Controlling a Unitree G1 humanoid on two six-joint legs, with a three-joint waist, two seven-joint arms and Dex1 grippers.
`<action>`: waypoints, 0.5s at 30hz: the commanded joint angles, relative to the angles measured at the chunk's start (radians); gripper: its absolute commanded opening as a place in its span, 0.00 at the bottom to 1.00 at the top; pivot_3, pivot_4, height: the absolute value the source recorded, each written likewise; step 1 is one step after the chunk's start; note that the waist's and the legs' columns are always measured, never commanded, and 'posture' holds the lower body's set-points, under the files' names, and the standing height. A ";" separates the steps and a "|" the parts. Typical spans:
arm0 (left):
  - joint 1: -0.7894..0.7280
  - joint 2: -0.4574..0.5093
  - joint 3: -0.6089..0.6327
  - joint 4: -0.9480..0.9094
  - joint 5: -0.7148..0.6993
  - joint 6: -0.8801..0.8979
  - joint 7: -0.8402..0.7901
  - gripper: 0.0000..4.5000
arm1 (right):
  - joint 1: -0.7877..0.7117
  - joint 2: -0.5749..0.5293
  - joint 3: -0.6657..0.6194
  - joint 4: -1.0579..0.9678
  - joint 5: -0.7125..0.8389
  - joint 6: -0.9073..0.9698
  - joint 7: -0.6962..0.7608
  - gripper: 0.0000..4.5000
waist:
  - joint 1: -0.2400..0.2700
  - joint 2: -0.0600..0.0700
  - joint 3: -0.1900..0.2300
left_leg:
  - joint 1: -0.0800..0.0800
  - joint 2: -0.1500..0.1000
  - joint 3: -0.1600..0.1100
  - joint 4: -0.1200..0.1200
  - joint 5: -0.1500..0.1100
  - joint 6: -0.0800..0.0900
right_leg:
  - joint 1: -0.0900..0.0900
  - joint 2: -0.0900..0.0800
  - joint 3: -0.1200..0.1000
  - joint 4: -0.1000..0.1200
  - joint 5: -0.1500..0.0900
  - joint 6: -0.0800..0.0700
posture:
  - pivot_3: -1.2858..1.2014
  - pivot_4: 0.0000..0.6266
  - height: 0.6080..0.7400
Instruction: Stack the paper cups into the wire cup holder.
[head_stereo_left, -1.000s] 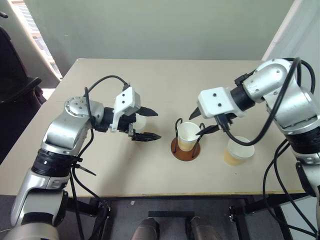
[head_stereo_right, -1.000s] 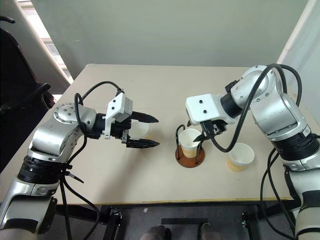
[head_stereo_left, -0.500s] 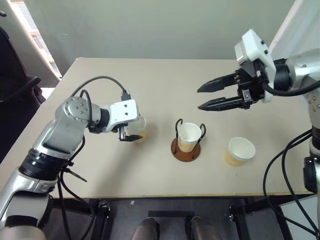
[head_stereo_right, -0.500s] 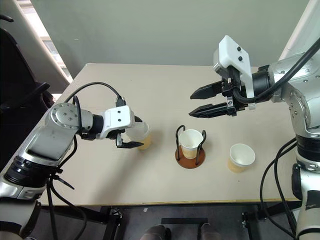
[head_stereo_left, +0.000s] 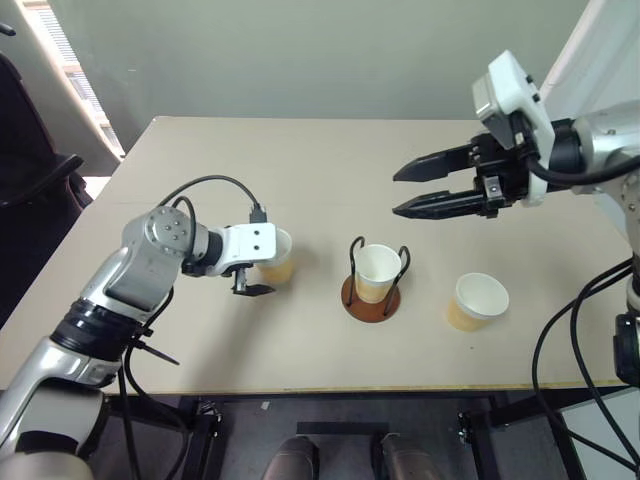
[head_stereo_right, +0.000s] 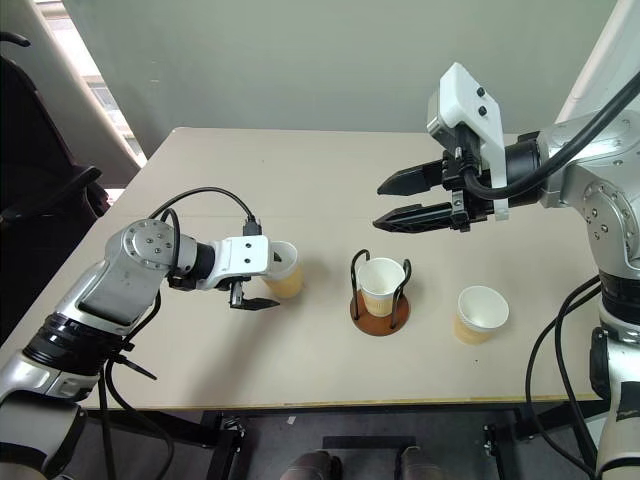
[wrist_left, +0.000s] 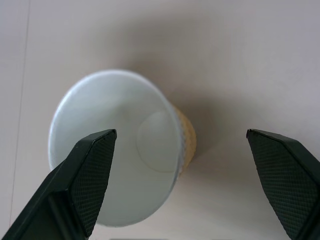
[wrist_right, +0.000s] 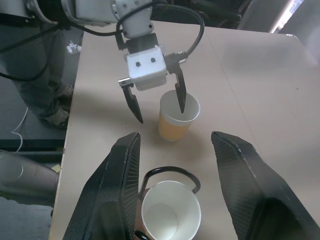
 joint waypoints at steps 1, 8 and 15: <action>-0.030 -0.022 0.001 0.048 0.027 -0.059 0.006 0.92 | -0.012 -0.017 -0.045 -0.020 0.027 -0.008 -0.022 0.52 | 0.000 0.000 0.000 | 0.000 0.000 0.000 0.000 0.000 0.000 | 0.000 0.000 0.000 0.000 0.000 0.000 | 0.52 0.24 1.00; -0.056 -0.044 0.007 0.147 0.032 -0.146 -0.037 0.42 | 0.008 -0.016 -0.069 -0.009 0.062 -0.034 -0.053 0.52 | 0.000 0.000 0.000 | 0.000 0.000 0.000 0.000 0.000 0.000 | -0.001 0.000 0.000 0.000 0.002 0.004 | 0.52 0.24 1.00; -0.125 -0.052 0.050 0.151 -0.053 -0.165 -0.145 0.01 | 0.050 -0.065 -0.069 0.007 0.073 -0.072 -0.016 0.52 | 0.005 0.000 0.000 | -0.001 0.000 0.000 0.000 0.000 0.001 | -0.001 0.000 0.000 0.000 0.004 0.007 | 0.52 0.24 1.00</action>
